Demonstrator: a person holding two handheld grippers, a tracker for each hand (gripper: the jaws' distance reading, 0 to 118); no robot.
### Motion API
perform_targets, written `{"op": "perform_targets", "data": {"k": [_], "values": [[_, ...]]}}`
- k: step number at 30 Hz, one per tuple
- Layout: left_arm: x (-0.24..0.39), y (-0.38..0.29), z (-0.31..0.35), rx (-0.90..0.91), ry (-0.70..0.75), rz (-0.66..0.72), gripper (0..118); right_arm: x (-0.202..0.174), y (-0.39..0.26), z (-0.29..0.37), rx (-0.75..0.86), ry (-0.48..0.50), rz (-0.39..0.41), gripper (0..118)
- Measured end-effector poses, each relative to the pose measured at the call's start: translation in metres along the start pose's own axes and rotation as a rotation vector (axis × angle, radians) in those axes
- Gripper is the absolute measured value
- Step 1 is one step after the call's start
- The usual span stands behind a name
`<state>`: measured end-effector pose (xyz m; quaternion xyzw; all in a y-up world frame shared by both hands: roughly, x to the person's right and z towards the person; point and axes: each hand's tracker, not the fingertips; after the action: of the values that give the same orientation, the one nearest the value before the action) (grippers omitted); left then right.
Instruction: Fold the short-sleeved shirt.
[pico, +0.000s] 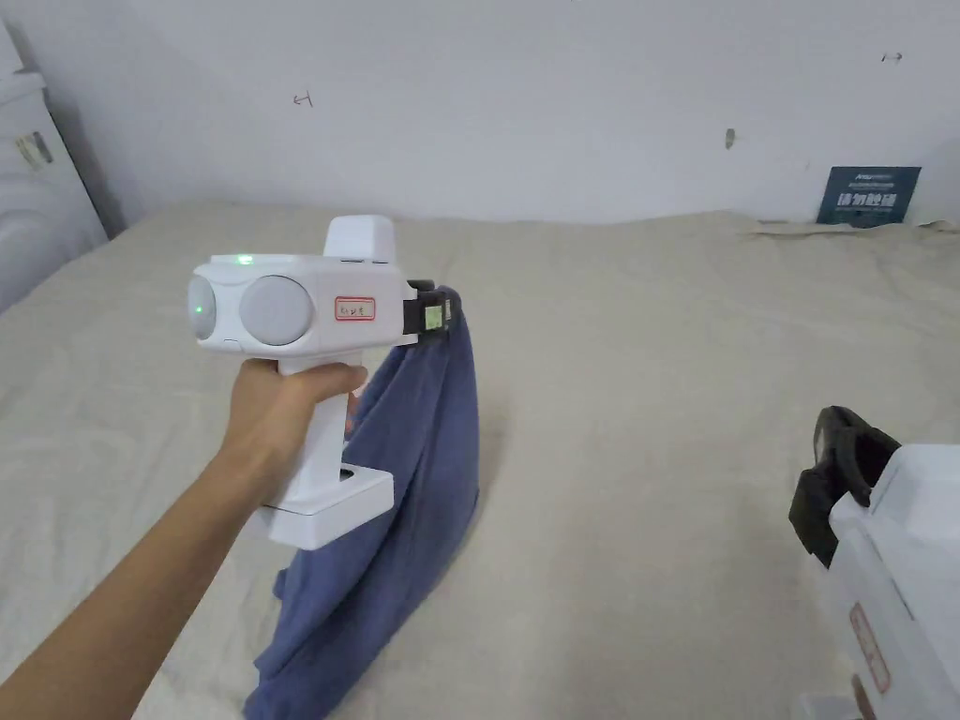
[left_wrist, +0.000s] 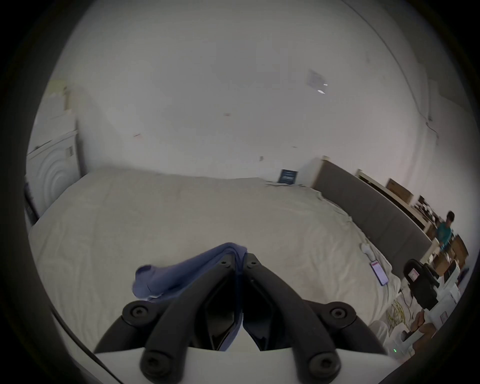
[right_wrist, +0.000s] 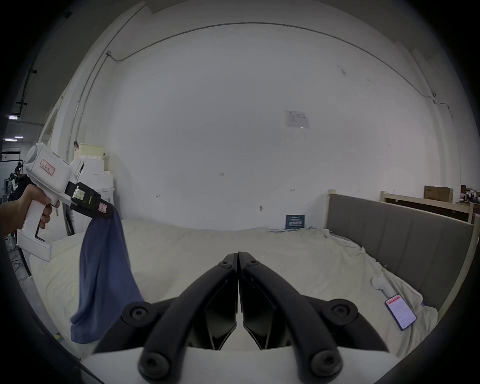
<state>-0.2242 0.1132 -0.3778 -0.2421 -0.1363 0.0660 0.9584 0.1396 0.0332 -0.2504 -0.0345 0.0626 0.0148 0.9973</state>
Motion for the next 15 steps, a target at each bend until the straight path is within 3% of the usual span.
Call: {"op": "perform_targets", "data": {"k": [8,15], "values": [[0.083,0.005,-0.044,-0.040,-0.177,-0.058,0,0.042,0.000,0.017,0.008,-0.100,0.004,0],[0.122,-0.042,-0.092,-0.190,-0.277,-0.093,0,0.069,-0.011,0.024,-0.021,-0.165,-0.009,0]]}}
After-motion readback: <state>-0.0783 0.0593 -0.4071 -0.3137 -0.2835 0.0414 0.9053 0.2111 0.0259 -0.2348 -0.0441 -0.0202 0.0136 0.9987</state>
